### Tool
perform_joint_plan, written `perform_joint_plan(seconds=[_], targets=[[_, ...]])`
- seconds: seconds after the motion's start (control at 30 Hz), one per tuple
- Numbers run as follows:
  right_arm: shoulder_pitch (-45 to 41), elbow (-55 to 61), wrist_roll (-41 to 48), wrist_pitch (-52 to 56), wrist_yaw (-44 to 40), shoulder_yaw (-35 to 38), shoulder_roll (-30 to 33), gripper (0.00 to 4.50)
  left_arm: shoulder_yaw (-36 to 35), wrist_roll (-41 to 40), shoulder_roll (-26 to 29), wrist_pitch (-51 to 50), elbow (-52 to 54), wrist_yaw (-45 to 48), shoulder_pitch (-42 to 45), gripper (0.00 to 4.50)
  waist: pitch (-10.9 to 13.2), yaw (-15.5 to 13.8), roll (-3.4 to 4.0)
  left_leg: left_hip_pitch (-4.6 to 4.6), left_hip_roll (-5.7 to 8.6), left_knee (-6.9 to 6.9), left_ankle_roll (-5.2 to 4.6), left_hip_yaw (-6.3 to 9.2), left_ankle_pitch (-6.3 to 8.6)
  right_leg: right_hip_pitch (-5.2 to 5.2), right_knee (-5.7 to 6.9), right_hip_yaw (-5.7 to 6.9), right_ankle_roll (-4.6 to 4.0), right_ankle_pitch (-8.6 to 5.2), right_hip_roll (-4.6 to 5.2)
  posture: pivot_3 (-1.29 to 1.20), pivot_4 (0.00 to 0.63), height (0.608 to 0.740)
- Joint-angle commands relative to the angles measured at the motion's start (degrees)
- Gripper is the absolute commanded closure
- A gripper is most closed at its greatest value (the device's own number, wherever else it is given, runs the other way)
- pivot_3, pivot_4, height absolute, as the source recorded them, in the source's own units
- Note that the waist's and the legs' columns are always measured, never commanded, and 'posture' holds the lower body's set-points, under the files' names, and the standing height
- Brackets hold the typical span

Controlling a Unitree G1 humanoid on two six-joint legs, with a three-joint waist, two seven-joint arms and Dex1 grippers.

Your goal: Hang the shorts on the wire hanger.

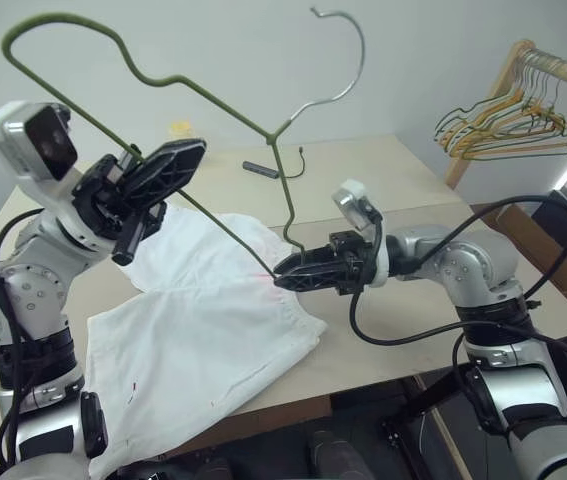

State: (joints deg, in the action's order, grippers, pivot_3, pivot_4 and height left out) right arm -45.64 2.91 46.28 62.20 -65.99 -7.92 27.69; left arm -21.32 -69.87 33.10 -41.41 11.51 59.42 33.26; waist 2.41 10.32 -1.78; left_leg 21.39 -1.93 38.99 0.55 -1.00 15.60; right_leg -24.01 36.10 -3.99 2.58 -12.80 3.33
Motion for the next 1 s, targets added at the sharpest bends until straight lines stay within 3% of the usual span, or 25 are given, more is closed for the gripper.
perform_joint_plan(seconds=[0.03,0.17,0.67,0.93,1.0], targets=[[-1.2,1.4,-0.3,-1.2,-0.4,0.4,0.8,3.43,0.0,0.1,-0.2,1.3,0.1,0.3,0.7,4.50,0.0,0.0,0.00,0.00,0.00,0.00,0.00,0.00,0.00,0.00,0.00,0.00,0.00,0.00,0.00,-0.12,0.000,0.740],[-0.9,1.4,-0.6,-1.6,-0.1,0.2,0.7,4.47,0.7,1.3,-0.4,1.9,-0.6,1.0,1.0,4.50,0.0,0.0,0.00,-0.01,0.00,0.00,0.00,0.00,0.00,-0.01,0.02,0.00,0.00,0.00,0.00,-0.13,0.000,0.740],[2.1,3.9,-5.1,-8.8,4.0,0.6,-0.9,4.47,1.1,3.2,-0.8,3.5,-1.0,2.6,0.8,4.50,0.0,0.2,0.00,-0.01,-0.01,0.01,0.00,-0.01,0.00,-0.01,0.03,-0.01,-0.01,0.01,-0.01,-0.14,0.000,0.740],[1.6,0.7,-5.7,-9.2,3.3,0.5,-1.2,2.06,1.4,3.0,-0.7,3.3,-0.5,3.1,1.0,4.50,0.0,0.1,0.00,0.00,0.00,0.02,0.00,0.00,0.00,0.00,0.03,-0.01,-0.02,0.02,0.00,-0.14,0.000,0.740],[1.2,0.1,-5.6,-8.4,3.2,0.3,-1.2,2.06,1.4,3.1,-0.6,3.3,-0.6,3.3,0.9,4.50,0.0,0.1,0.00,0.00,0.00,0.02,0.00,0.00,0.00,0.00,0.03,-0.01,-0.02,0.02,0.00,-0.14,0.000,0.740]])
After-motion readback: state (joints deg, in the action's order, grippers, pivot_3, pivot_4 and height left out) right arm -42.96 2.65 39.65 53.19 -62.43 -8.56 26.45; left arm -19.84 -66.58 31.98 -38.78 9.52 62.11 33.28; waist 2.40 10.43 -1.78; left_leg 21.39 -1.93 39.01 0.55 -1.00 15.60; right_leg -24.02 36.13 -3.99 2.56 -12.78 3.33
